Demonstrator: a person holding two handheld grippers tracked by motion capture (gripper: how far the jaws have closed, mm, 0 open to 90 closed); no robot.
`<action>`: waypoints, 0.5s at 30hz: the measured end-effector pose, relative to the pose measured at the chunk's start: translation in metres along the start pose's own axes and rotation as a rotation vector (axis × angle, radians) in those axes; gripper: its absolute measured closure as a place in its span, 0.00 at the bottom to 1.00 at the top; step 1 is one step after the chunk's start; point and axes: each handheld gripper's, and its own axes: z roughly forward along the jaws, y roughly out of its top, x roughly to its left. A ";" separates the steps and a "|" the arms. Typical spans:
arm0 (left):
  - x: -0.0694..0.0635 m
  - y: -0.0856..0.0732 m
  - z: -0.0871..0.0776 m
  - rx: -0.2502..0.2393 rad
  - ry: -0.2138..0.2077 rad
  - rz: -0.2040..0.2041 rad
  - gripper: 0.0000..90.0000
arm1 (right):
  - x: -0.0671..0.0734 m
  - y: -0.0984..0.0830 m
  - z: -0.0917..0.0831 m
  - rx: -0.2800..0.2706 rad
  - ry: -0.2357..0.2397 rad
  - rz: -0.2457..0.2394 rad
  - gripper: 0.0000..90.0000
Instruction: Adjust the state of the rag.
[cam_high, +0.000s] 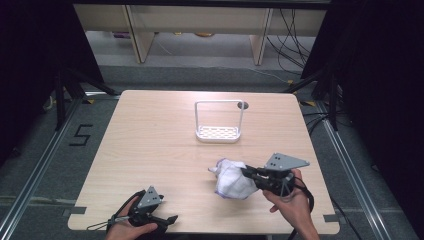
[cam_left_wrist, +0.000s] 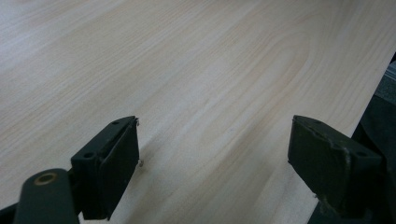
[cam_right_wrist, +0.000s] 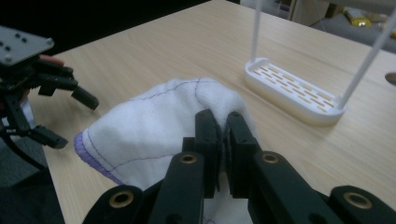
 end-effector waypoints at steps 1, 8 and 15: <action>0.000 0.000 0.000 -0.002 0.001 -0.001 0.18 | -0.008 -0.003 0.000 0.001 0.003 0.022 0.95; -0.001 0.002 0.004 0.008 0.011 0.009 0.18 | -0.055 -0.043 0.010 0.090 -0.106 0.139 0.95; -0.005 0.004 0.008 0.004 -0.003 0.012 0.18 | -0.077 -0.065 0.017 0.246 -0.204 0.095 0.94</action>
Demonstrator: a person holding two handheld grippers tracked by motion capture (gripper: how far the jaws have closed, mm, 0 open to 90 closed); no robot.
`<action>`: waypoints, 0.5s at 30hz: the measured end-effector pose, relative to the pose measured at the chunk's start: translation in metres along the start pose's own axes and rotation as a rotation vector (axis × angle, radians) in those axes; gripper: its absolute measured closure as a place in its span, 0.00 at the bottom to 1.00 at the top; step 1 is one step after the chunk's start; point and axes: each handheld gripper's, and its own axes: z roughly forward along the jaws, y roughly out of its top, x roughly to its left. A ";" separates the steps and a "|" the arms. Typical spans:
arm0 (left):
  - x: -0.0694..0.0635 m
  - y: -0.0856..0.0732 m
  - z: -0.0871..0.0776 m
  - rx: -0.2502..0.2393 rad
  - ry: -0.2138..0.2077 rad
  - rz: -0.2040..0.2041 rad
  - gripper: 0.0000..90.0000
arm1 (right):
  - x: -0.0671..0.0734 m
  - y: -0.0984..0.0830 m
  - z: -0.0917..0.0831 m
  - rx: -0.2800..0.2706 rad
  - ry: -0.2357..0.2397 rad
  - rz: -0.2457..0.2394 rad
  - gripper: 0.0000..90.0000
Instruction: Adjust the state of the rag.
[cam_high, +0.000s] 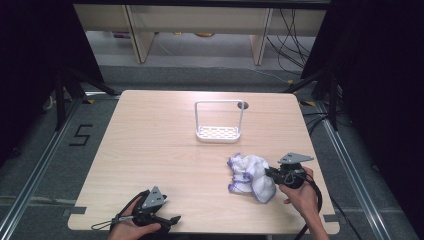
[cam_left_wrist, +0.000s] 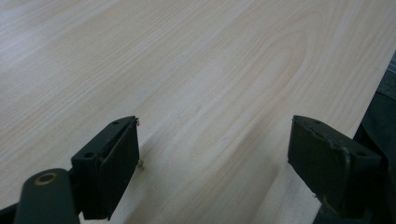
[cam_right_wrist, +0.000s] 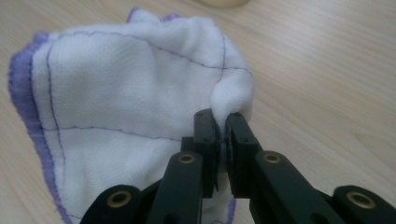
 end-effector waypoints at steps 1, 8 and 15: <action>0.001 0.001 0.000 0.006 -0.004 0.024 0.18 | 0.001 0.000 0.000 0.033 -0.009 0.009 0.93; 0.000 0.001 0.001 -0.006 -0.006 0.009 0.18 | 0.009 0.018 -0.027 -0.019 -0.100 -0.039 0.61; 0.001 0.002 0.001 0.010 -0.004 0.030 0.18 | 0.052 0.051 -0.050 -0.074 -0.040 -0.160 0.51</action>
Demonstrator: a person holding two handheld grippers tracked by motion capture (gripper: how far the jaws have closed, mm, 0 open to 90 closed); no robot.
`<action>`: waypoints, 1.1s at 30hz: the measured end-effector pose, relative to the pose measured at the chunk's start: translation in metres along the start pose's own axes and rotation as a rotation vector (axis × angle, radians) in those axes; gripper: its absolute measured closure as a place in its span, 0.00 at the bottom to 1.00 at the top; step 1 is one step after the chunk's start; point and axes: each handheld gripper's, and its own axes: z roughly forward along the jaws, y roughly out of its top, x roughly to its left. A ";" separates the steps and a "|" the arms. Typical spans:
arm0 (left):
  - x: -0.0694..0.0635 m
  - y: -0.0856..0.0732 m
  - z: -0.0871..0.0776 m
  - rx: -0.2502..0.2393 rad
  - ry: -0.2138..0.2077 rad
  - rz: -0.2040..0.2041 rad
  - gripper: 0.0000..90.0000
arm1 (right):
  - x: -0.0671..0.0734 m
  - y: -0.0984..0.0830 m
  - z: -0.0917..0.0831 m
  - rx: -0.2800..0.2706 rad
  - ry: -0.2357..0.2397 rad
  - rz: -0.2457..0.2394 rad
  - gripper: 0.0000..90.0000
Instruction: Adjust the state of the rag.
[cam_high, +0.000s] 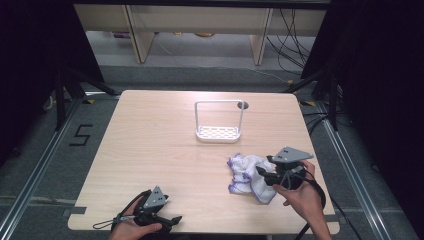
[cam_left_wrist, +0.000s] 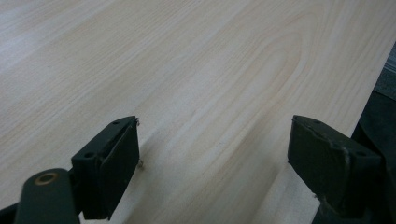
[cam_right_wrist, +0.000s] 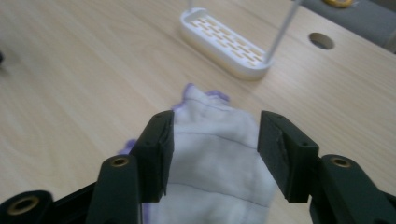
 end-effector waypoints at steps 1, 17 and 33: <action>0.000 0.000 0.000 -0.001 -0.001 0.000 0.18 | 0.007 0.004 0.002 0.022 0.017 0.005 0.49; -0.002 0.022 0.017 -0.050 -0.051 -0.004 0.18 | 0.022 -0.006 0.051 0.191 0.018 -0.122 0.94; -0.041 0.111 0.099 -0.100 -0.161 0.122 0.43 | -0.012 0.001 0.017 0.043 0.004 0.012 0.94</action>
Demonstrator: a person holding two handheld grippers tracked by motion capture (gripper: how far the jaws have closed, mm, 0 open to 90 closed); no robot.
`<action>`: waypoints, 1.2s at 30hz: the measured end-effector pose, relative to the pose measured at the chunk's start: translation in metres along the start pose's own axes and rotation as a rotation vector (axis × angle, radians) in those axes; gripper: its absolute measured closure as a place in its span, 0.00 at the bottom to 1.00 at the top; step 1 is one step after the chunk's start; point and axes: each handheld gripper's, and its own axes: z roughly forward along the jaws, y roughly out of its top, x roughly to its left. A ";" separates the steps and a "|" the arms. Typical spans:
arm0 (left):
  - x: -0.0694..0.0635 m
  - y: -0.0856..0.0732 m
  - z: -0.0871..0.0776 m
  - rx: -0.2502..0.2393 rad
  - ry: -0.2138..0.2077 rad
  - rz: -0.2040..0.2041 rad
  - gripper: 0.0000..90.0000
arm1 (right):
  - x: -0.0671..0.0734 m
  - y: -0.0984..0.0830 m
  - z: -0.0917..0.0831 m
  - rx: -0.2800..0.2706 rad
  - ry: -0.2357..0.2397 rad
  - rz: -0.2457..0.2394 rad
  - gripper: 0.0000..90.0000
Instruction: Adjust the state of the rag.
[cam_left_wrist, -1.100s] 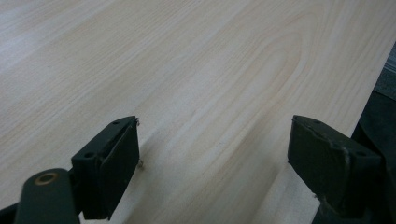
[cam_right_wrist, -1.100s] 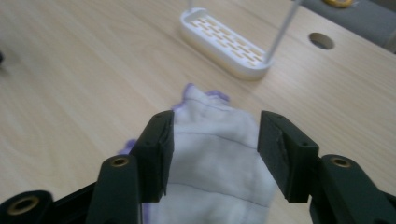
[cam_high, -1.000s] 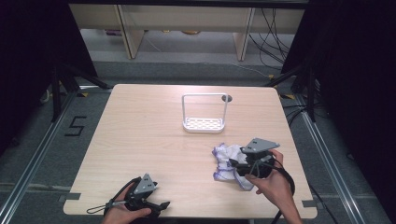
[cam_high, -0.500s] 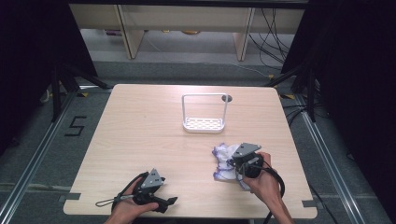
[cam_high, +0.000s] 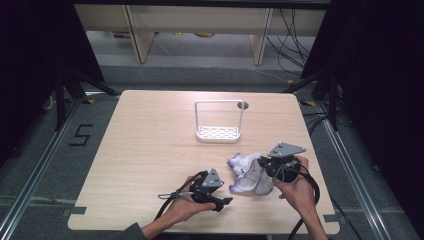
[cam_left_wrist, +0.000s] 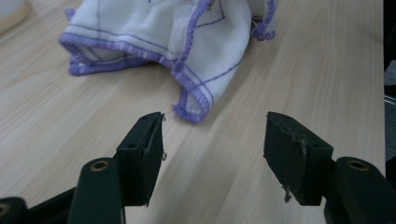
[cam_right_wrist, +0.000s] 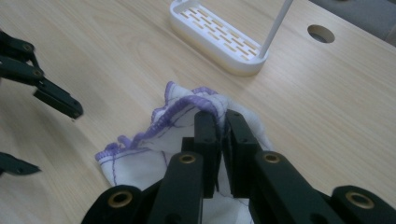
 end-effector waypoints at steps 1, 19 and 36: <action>-0.002 0.002 0.005 -0.005 0.001 -0.003 0.43 | 0.000 0.000 0.000 0.000 0.000 0.000 0.94; 0.017 0.016 0.003 -0.018 0.077 0.102 0.95 | -0.009 0.001 -0.016 -0.067 -0.020 0.032 0.95; 0.024 -0.058 -0.104 -0.029 0.100 0.005 0.95 | 0.016 -0.023 0.025 0.080 0.058 0.030 0.95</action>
